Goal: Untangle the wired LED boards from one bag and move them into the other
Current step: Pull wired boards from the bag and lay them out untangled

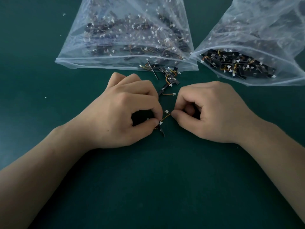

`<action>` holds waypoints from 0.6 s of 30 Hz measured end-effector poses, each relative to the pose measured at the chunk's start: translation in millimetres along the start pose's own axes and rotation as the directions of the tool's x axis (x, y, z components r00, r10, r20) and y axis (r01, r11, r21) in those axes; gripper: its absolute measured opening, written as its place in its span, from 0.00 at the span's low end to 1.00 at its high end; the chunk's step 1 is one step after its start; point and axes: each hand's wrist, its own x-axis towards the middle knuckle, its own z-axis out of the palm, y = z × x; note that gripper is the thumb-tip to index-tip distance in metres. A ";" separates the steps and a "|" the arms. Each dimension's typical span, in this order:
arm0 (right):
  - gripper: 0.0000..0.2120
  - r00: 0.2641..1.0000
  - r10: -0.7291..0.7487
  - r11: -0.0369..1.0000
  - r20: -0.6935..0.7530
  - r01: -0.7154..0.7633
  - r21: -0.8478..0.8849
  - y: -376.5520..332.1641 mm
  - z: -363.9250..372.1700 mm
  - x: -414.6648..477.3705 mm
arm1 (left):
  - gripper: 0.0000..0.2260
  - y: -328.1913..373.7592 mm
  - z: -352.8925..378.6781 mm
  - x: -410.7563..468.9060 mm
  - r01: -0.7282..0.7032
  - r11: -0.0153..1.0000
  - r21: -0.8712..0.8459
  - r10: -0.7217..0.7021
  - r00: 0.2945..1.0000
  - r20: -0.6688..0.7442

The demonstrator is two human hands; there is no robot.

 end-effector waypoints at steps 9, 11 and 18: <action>0.07 1.000 -0.001 0.998 0.031 -0.001 0.058 2.4 -3.1 0.3 | 0.04 -2.7 -5.1 -2.6 -0.012 1.000 0.020 0.010 0.993 0.116; 0.08 0.999 -0.001 0.998 0.033 -0.001 0.065 2.2 -3.5 0.2 | 0.02 -1.2 -1.8 -2.1 0.005 1.000 0.016 -0.006 0.998 0.058; 0.18 1.000 0.010 1.000 0.029 -0.010 0.014 1.2 -0.9 -0.1 | 0.04 -2.5 -0.3 -1.2 0.047 0.999 -0.023 -0.049 0.995 -0.084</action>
